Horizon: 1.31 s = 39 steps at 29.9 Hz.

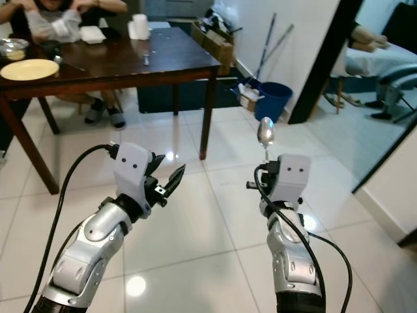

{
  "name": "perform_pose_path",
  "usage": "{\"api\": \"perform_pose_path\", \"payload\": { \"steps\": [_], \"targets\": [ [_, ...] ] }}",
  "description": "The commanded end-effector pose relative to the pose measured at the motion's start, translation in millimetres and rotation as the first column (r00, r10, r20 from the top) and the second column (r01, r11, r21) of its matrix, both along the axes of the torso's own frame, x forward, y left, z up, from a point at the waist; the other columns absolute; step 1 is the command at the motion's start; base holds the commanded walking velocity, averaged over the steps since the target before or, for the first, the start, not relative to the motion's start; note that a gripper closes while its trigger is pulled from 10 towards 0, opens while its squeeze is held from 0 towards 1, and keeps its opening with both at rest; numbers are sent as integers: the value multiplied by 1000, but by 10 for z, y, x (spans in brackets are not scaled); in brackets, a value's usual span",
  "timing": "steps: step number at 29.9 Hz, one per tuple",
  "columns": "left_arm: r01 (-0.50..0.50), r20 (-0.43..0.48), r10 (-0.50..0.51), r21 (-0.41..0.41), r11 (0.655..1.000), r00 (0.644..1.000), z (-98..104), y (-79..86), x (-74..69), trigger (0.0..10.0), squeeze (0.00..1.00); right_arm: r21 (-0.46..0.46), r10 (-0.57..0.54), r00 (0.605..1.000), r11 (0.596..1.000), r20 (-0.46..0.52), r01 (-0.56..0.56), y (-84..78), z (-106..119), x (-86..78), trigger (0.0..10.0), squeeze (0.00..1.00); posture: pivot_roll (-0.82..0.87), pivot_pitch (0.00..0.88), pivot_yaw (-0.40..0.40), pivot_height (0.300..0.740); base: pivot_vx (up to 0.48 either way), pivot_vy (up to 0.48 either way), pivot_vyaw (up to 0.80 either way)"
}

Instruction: Setting the table

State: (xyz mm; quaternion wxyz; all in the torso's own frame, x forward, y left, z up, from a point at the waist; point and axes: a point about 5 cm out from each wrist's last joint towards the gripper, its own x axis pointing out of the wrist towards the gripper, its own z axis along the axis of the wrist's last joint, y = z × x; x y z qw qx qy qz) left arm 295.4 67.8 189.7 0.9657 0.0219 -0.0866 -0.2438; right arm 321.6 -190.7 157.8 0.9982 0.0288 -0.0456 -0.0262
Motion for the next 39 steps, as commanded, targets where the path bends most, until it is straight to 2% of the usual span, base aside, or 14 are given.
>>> {"api": "perform_pose_path", "payload": {
  "steps": [1,20,24,27,32,39],
  "targets": [
    [9,-2,-9,4,1000,1000,-28,-39,-9,10000,0,-4,-26,1000,1000,3,26,-80,-1,-22,10000,0,-67,0,26,740,472,0,0],
    [24,-14,-24,-10,1000,1000,-43,-97,-28,10000,0,-9,-26,1000,1000,14,26,-129,25,-22,10000,0,-70,0,37,740,475,0,0],
    [-95,-59,97,34,995,994,-141,-17,13,10000,0,-4,6,1000,1000,14,-6,-63,8,-29,10000,0,-64,0,41,740,480,0,0],
    [-136,-74,138,35,990,988,-178,37,16,10000,0,-6,24,1000,1000,14,-24,-31,5,-31,10000,0,-61,0,40,740,480,0,0],
    [-148,-78,150,31,989,986,-197,63,-9,10000,0,-11,46,999,999,13,-46,9,-6,-35,10000,0,-55,0,40,740,480,0,0],
    [-123,-70,124,23,992,990,-159,-19,-13,10000,0,-5,48,999,999,18,-48,20,0,-31,10000,0,-59,0,46,740,480,0,0]
  ]
}}
